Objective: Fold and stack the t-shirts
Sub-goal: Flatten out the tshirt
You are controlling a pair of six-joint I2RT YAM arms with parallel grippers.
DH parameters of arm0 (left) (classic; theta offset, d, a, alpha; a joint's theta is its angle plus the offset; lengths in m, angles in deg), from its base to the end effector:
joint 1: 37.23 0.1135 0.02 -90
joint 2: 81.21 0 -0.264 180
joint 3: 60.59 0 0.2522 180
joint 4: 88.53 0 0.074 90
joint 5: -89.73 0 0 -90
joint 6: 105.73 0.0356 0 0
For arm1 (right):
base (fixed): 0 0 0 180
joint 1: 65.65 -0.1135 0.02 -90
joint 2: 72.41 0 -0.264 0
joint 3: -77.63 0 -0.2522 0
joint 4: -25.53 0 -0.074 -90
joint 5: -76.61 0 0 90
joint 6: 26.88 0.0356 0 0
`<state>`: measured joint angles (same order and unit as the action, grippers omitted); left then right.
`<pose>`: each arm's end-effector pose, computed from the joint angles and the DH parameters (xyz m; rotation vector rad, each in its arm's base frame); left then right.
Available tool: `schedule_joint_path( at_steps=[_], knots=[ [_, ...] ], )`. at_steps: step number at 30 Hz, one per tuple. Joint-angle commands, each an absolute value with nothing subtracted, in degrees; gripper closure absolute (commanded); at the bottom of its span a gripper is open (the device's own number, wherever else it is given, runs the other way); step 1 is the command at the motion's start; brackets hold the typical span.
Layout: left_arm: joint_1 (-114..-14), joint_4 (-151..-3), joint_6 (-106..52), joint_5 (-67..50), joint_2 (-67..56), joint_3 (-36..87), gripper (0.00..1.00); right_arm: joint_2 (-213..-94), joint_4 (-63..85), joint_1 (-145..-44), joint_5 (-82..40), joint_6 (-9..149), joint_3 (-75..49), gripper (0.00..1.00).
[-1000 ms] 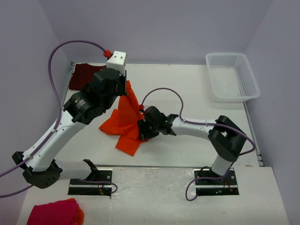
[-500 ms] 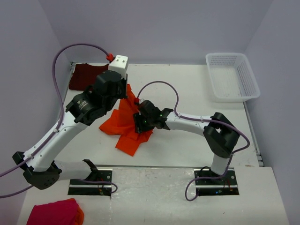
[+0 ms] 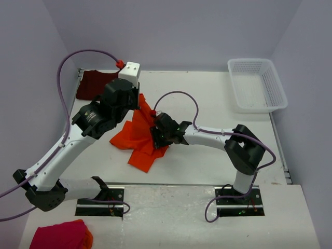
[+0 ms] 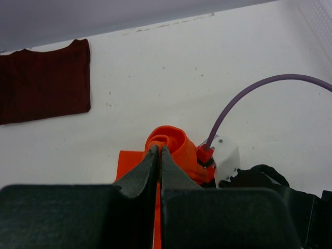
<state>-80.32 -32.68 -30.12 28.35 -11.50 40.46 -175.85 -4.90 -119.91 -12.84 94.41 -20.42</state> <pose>0.1866 -0.1512 0.4486 0.1708 1.9396 -0.1644 0.2244 0.3112 0.1916 -0.5102 2.5328 0.5964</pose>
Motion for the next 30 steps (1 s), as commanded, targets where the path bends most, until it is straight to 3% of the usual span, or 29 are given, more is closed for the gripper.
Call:
schedule_joint_path(
  at_steps=[1,8,16,30],
  knots=[
    [-79.24,-34.78,-29.88,27.95,-12.83,40.10,1.00,-173.23,-4.93,-119.79,-9.97,94.06,-21.28,0.55],
    [-78.28,-35.22,-29.96,26.36,-13.00,39.75,1.00,-174.10,-5.11,-119.26,-10.84,94.15,-21.63,0.57],
    [-77.22,-35.13,-29.79,25.13,-13.27,39.31,1.00,-175.07,-4.06,-119.26,-12.16,94.50,-21.37,0.73],
    [-75.73,-34.95,-29.35,23.55,-14.06,38.69,1.00,-177.35,-2.65,-118.82,-14.53,94.50,-21.11,0.76]
  ],
)
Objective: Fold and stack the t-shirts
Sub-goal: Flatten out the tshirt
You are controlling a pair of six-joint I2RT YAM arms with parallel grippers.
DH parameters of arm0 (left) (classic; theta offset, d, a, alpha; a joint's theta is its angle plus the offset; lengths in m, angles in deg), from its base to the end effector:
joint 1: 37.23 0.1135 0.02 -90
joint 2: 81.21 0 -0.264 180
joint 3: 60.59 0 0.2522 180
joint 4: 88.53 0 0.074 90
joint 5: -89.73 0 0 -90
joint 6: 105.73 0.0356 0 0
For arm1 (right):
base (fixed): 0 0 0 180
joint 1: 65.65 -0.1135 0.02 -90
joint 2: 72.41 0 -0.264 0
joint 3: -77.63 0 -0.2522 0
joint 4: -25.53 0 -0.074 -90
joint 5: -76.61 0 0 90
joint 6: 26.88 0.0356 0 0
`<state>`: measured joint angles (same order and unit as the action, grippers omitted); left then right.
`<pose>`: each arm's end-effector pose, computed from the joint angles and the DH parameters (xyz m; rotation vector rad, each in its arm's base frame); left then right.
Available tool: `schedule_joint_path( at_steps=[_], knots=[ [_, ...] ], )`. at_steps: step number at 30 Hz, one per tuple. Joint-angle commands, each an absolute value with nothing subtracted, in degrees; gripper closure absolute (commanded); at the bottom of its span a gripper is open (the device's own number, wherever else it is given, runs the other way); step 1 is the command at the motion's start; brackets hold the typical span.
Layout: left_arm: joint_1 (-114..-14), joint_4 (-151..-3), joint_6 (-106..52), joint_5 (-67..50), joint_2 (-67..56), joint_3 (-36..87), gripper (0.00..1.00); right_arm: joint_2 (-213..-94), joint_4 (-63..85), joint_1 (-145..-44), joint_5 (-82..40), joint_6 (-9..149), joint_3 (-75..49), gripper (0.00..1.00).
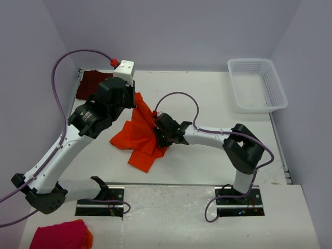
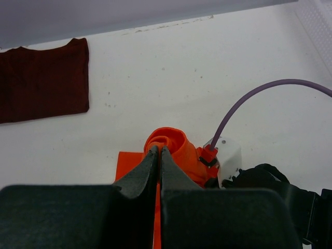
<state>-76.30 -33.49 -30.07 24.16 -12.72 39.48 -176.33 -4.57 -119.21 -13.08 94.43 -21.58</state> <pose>0.1922 -0.1371 0.4488 0.1453 1.9413 -0.1956 0.2265 0.3064 0.1829 -0.5003 2.5561 0.5789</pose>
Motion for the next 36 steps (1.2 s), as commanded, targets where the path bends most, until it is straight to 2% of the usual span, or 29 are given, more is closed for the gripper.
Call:
schedule_joint_path(
  at_steps=[1,2,3,4,9,11,16,20,24,30,36],
  knots=[
    [-75.47,-35.04,-29.35,23.29,-14.06,38.69,1.00,-177.53,-2.56,-118.82,-14.71,94.41,-20.93,0.76],
    [-75.46,-34.87,-29.26,23.20,-13.89,38.61,1.00,-177.79,-2.47,-118.91,-14.80,94.41,-20.93,0.76],
    [-75.38,-34.78,-29.26,23.20,-13.89,38.52,1.00,-177.79,-2.39,-118.82,-15.15,94.32,-20.84,0.85],
    [-75.20,-34.78,-29.17,23.20,-13.80,38.43,1.00,-177.97,-2.47,-118.82,-15.24,94.32,-20.76,0.88],
    [-74.67,-34.87,-29.00,22.85,-13.80,38.52,1.00,-178.15,-2.47,-118.73,-15.33,94.06,-20.23,0.91],
    [-74.58,-34.78,-28.91,22.93,-13.97,38.78,1.00,-177.97,-2.99,-118.73,-14.89,93.89,-19.88,1.00],
    [-74.14,-34.60,-28.56,24.51,-14.32,39.39,1.00,-171.49,-8.08,-118.65,-8.67,92.57,-19.18,1.00],
    [-73.88,-34.43,-28.38,27.50,-15.20,40.18,1.00,-162.43,-20.54,-118.47,5.90,90.29,-15.06,1.00],
    [-73.27,-33.64,-28.47,27.95,-15.38,41.59,1.00,-153.99,-28.83,-116.72,12.16,87.04,-9.43,1.00],
    [-73.18,-33.46,-29.26,27.33,-17.05,41.77,1.00,-145.37,-31.56,-111.80,9.64,80.71,-3.54,1.00],
    [-73.18,-32.93,-29.61,29.26,-20.39,41.68,1.00,-143.17,-34.64,-109.77,9.81,76.75,3.40,1.00]
  ],
)
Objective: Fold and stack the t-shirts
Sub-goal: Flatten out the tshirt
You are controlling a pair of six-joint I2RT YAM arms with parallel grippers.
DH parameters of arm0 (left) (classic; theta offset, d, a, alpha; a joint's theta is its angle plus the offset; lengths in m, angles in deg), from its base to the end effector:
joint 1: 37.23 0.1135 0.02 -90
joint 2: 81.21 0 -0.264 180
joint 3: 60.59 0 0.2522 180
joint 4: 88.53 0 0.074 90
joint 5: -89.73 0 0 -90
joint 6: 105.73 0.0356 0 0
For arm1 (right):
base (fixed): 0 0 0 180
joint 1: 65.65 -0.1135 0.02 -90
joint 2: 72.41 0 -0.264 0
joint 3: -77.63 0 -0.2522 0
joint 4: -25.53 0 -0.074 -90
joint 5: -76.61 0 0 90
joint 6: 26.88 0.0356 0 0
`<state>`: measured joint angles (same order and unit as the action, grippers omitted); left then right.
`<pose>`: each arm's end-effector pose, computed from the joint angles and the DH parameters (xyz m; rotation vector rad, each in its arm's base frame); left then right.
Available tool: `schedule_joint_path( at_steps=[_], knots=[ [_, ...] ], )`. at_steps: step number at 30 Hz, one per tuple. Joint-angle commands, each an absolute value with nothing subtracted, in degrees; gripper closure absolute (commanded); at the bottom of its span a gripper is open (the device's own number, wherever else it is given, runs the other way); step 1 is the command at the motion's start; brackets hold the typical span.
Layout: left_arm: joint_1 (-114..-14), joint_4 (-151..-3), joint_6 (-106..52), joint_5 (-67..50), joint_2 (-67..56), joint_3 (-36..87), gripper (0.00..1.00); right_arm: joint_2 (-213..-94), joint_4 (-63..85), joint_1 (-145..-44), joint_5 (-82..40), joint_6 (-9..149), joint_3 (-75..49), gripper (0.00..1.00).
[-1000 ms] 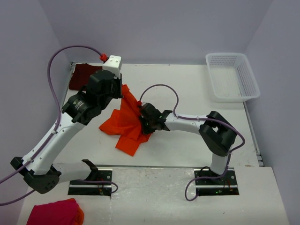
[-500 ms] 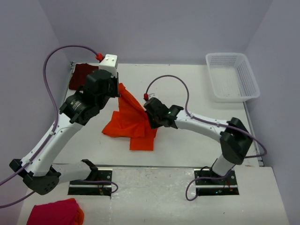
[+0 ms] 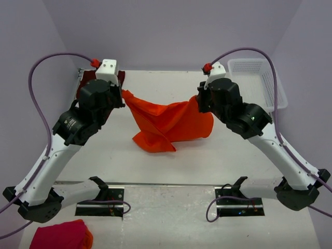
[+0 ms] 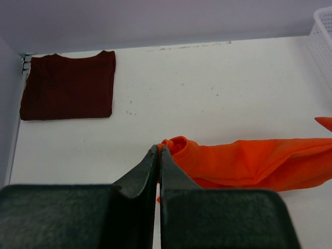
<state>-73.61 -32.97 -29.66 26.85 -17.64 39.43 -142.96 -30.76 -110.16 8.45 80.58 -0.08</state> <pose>0.1748 -0.1087 0.4651 0.0484 1.8687 -0.1553 0.1832 0.1616 0.4506 -0.2228 1.9685 0.3252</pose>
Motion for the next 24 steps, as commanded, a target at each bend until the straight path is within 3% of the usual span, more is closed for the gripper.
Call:
schedule_joint_path(
  at_steps=[1,18,24],
  knots=[
    [-73.18,-32.67,-29.61,29.70,-21.17,41.68,1.00,-143.08,-35.16,-109.77,10.24,76.40,4.72,1.00],
    [-73.27,-37.24,-27.42,21.88,-39.02,38.51,1.00,-134.38,-43.16,-110.12,14.03,71.04,25.11,1.00],
    [-73.27,-38.47,-26.54,14.60,-41.48,38.52,1.00,-131.92,-43.78,-110.21,6.22,68.31,28.64,1.00]
  ],
)
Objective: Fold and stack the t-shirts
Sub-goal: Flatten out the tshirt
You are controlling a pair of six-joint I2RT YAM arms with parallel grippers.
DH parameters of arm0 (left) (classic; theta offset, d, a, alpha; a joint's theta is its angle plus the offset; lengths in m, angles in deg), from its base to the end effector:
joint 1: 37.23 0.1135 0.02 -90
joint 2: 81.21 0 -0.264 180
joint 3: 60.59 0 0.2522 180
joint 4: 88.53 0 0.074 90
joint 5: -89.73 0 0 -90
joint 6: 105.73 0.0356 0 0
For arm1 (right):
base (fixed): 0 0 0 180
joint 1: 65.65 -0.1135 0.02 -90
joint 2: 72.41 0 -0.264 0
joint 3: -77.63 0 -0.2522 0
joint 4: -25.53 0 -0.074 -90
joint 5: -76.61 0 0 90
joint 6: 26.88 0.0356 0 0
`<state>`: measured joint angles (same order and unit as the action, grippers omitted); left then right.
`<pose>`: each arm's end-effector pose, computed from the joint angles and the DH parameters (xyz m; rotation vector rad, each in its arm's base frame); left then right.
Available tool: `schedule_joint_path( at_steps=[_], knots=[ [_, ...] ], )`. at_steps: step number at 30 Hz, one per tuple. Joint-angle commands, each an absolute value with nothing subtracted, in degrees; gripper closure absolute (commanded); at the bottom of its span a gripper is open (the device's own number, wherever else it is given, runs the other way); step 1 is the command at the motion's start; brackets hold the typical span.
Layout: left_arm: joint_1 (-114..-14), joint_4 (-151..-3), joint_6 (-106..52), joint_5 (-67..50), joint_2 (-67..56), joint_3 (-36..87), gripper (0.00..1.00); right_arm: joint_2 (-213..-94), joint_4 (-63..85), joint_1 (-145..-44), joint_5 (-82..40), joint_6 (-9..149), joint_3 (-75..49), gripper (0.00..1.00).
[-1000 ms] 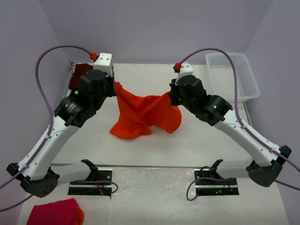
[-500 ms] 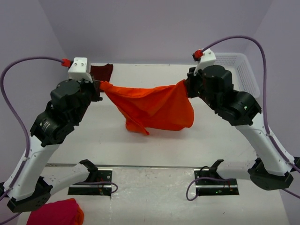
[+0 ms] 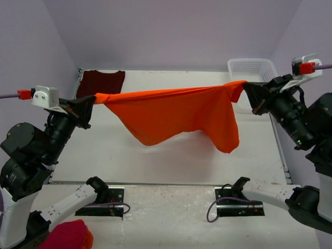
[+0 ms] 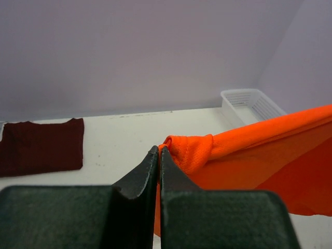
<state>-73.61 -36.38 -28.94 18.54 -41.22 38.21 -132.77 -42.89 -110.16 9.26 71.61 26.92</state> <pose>0.0513 -0.0236 0.5114 0.0269 1.4776 -0.4661 0.0716 0.0512 0.5792 -0.1810 1.5675 0.4191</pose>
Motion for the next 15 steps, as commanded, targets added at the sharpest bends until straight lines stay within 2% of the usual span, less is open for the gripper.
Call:
schedule_joint_path(
  at_steps=[1,7,9,15],
  knots=[
    [-73.18,-39.51,-26.10,11.45,-42.27,38.34,1.00,-131.57,-43.61,-110.21,4.99,67.96,28.81,1.00],
    [-73.26,-42.33,-24.87,0.81,-45.25,38.34,1.00,-129.72,-43.87,-110.21,-5.91,65.24,34.25,1.00],
    [-73.27,-43.65,-24.26,-2.27,-46.92,38.25,1.00,-128.85,-43.96,-110.21,-13.01,64.18,37.07,1.00],
    [-73.27,-45.15,-23.11,-7.64,-48.95,41.32,1.00,-126.12,-41.15,-110.12,-27.08,63.56,37.87,1.00]
  ],
)
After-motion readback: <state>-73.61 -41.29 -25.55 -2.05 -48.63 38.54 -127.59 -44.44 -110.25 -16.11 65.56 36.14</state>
